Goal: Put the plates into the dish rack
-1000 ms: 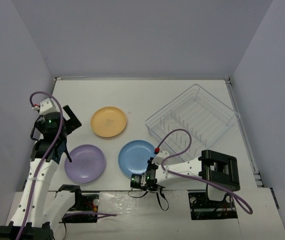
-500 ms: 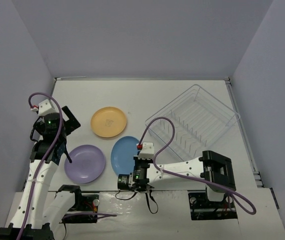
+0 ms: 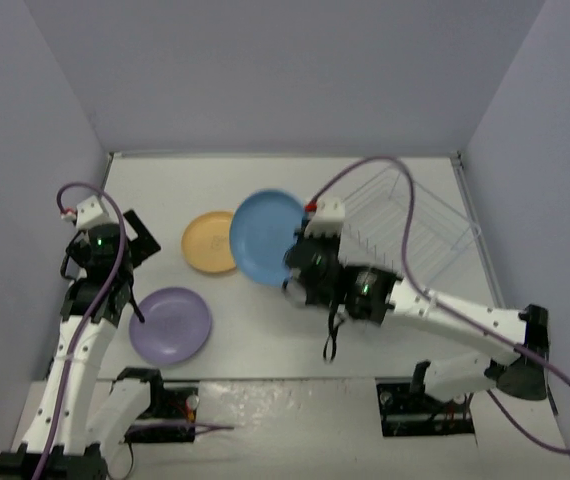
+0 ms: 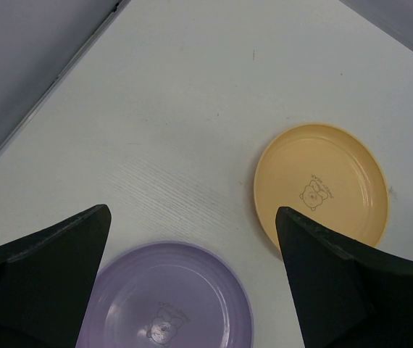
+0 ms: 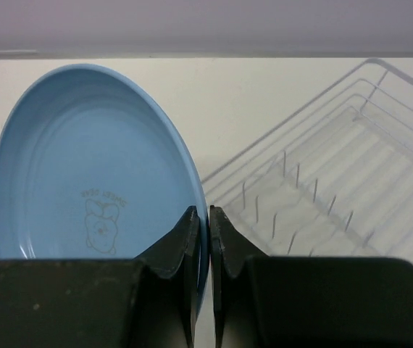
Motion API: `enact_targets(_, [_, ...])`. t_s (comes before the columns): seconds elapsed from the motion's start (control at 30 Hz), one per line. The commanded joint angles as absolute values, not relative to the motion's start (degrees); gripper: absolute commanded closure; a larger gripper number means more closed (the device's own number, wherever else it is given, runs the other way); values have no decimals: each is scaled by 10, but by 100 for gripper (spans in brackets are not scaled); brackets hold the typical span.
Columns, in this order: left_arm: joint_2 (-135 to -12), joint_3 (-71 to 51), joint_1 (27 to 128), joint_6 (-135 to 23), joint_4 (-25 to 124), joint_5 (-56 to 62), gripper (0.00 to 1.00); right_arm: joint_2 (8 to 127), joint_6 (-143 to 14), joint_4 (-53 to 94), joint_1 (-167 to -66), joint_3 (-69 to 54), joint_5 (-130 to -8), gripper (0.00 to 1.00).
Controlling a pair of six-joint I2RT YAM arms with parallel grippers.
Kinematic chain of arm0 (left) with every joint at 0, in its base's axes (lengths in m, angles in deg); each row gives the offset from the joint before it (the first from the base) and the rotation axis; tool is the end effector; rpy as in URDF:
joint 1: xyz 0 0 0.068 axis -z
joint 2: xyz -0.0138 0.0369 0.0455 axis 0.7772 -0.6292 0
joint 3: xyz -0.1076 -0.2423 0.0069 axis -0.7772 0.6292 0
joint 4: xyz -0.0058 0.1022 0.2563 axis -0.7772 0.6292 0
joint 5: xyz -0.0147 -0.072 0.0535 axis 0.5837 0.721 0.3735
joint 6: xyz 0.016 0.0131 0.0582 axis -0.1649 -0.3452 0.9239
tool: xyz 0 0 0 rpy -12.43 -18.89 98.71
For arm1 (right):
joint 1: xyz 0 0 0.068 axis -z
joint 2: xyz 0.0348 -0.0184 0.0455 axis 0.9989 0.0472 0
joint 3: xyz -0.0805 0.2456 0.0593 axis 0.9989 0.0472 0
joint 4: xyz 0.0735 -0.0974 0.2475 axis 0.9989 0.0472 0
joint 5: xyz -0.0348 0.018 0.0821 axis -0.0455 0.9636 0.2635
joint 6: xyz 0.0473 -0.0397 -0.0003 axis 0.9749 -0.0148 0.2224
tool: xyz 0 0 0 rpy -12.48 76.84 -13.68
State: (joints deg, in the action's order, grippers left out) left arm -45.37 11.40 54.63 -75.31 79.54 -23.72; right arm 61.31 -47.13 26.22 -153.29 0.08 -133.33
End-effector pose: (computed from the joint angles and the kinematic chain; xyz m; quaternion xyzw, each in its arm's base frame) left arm 0.2091 0.0017 0.3288 -0.2791 0.7859 -0.0278 0.5510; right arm 0.1638 0.2720 0.3684 0.0314 0.7486 0.1272 0.6500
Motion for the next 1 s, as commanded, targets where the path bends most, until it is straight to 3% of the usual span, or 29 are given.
enact_targets(0.0, [-458, 101, 543, -759, 788, -264, 3, 594, -739, 39, -1382, -53, -1055, 100])
enact_targets(0.13, [-462, 101, 541, -760, 788, -278, 3, 646, -939, 48, -1339, -142, -1011, 100])
enact_targets(0.4, [-487, 103, 542, -763, 777, -293, 3, 619, -1337, 184, -1131, -174, -508, 100])
enact_targets(0.6, [-521, 95, 542, -755, 761, -275, 3, 681, -1547, 349, -1062, -255, -590, 100])
enact_targets(0.97, [-556, 89, 541, -757, 760, -287, 3, 666, -1761, 405, -933, -218, -427, 100])
